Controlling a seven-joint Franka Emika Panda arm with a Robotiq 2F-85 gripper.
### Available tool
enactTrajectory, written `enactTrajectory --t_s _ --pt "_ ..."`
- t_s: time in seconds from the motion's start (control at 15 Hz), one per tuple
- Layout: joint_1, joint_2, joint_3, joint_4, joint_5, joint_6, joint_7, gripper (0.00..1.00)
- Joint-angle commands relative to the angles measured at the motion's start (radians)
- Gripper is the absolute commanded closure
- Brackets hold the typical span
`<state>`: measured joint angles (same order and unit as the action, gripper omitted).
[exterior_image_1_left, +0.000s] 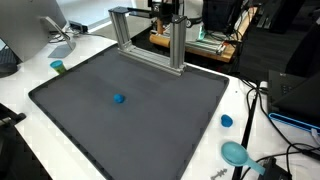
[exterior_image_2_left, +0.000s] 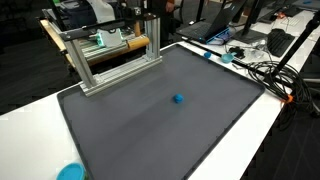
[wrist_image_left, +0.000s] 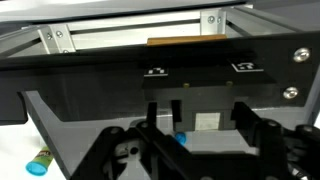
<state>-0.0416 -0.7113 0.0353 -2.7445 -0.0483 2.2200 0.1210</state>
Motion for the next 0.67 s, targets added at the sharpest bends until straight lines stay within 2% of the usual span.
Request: enactTrajectory --t_s 0.0,0.27,0.6 --pt "0.019 -0.003 -0.025 0.002 0.027 -0.021 -0.042 0.23" --pt "0.025 -0.001 -0.019 0.001 0.019 -0.059 -0.057 0.20" --pt "0.030 0.013 -0.024 0.002 0.023 -0.058 -0.077 0.32"
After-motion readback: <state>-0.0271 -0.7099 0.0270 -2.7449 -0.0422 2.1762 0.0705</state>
